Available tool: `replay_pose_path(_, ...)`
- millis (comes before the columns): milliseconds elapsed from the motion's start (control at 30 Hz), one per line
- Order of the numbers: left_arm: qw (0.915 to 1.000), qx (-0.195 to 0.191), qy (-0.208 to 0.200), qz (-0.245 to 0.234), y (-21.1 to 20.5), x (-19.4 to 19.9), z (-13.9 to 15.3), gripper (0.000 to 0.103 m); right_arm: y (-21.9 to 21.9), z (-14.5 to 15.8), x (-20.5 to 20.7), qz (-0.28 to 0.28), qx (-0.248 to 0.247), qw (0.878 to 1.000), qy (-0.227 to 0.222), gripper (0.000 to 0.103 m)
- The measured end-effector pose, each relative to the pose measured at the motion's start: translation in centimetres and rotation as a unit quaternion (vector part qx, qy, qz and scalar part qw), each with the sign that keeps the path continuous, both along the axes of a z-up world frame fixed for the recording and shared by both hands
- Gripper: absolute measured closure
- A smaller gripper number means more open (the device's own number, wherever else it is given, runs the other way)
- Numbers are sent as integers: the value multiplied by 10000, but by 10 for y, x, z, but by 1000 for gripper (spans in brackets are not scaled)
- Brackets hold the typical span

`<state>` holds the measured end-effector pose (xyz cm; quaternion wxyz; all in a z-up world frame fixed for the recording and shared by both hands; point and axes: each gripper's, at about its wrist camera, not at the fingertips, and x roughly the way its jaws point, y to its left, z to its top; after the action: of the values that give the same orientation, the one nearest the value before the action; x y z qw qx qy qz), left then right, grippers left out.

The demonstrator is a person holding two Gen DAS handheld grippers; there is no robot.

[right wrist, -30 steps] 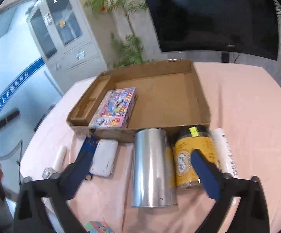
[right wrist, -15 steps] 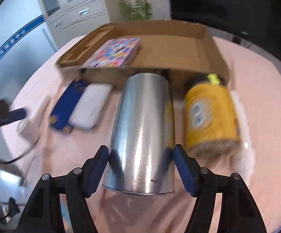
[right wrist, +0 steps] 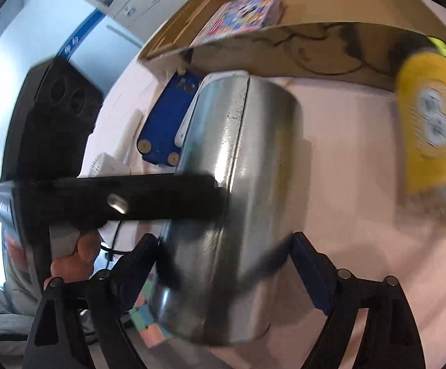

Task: Organize rigid objects
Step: 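Grasp the silver metal can with both grippers and lift it, then lower the silver can into the box beside the game box and release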

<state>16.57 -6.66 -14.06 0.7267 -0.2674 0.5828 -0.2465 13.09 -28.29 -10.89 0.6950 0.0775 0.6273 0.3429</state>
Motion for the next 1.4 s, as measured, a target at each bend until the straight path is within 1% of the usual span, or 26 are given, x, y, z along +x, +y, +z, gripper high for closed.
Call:
replay_pose_path(67,9998,138,-162,-2,-1,-1,11,19,3,4,2,-36,-67,9999,-75,16)
replay_pose_path(133,9977,309,-596,-34,-4,0,39,20,2,21,3,-77,-5,9995,-298,16)
replay_pose_path(167,9941,425,-1000,-48,-5,0,65,20,1,36,5,-110,56,9988,-484,16)
replay_pose_path(200,9906,485,-1281,-38,-5,2,83,20,-1,50,8,-139,114,9977,-653,16)
replay_pose_path(233,9846,548,-1659,-4,-4,7,109,20,-3,69,13,-185,195,9957,-887,16)
replay_pose_path(267,9809,585,-1853,8,-3,11,124,20,-5,94,21,-246,296,9918,-1219,16)
replay_pose_path(300,9731,669,-2206,-32,-3,23,151,20,-6,114,30,-276,356,9881,-1469,16)
replay_pose_path(333,9689,693,-2375,-42,-2,32,166,20,-6,130,40,-297,389,9844,-1690,16)
replay_pose_path(400,9616,744,-2641,-59,-2,58,194,20,-9,158,64,-376,457,9782,-1990,16)
replay_pose_path(433,9594,786,-2709,-71,-2,73,206,20,-11,170,80,-428,514,9766,-2045,16)
replay_pose_path(500,9582,867,-2723,-151,-4,99,219,20,-11,181,107,-515,608,9763,-2012,16)
replay_pose_path(533,9601,876,-2648,-194,-4,114,221,20,-11,182,121,-559,618,9771,-1960,16)
replay_pose_path(633,9682,833,-2344,-264,-5,145,211,20,-10,170,152,-649,607,9810,-1722,16)
replay_pose_path(700,9750,792,-2055,-290,-5,161,187,20,-9,152,169,-703,583,9850,-1467,16)
replay_pose_path(767,9834,694,-1649,-314,-3,179,155,20,-8,125,186,-764,539,9888,-1163,16)
replay_pose_path(800,9854,663,-1538,-316,-3,181,143,20,-8,110,190,-770,491,9906,-1017,16)
replay_pose_path(833,9890,610,-1309,-329,-1,188,123,20,-7,94,194,-769,441,9922,-871,16)
replay_pose_path(967,9955,548,-671,-373,5,206,67,20,2,43,203,-743,267,9959,-446,16)
replay_pose_path(1033,9966,596,-416,-389,5,212,44,21,5,17,204,-752,96,9968,-250,17)
replay_pose_path(1067,9967,642,-313,-396,5,214,35,21,6,10,204,-755,49,9969,-194,17)
replay_pose_path(1133,9965,684,-182,-455,2,215,20,22,10,-7,204,-806,-79,9967,-36,17)
replay_pose_path(1167,9961,710,-264,-445,0,213,20,22,9,-15,201,-886,-110,9960,31,16)
replay_pose_path(1267,9942,909,-325,-479,-9,209,21,22,4,-19,202,-1013,-54,9948,121,16)
replay_pose_path(1333,9933,978,-355,-498,-11,206,21,22,6,-17,204,-1062,-101,9941,218,15)
replay_pose_path(1367,9926,1041,-385,-501,-13,205,25,22,6,-12,202,-1048,-165,9942,159,15)
replay_pose_path(1400,9914,1133,-426,-503,-17,202,29,23,3,-1,197,-1017,-196,9946,-31,15)
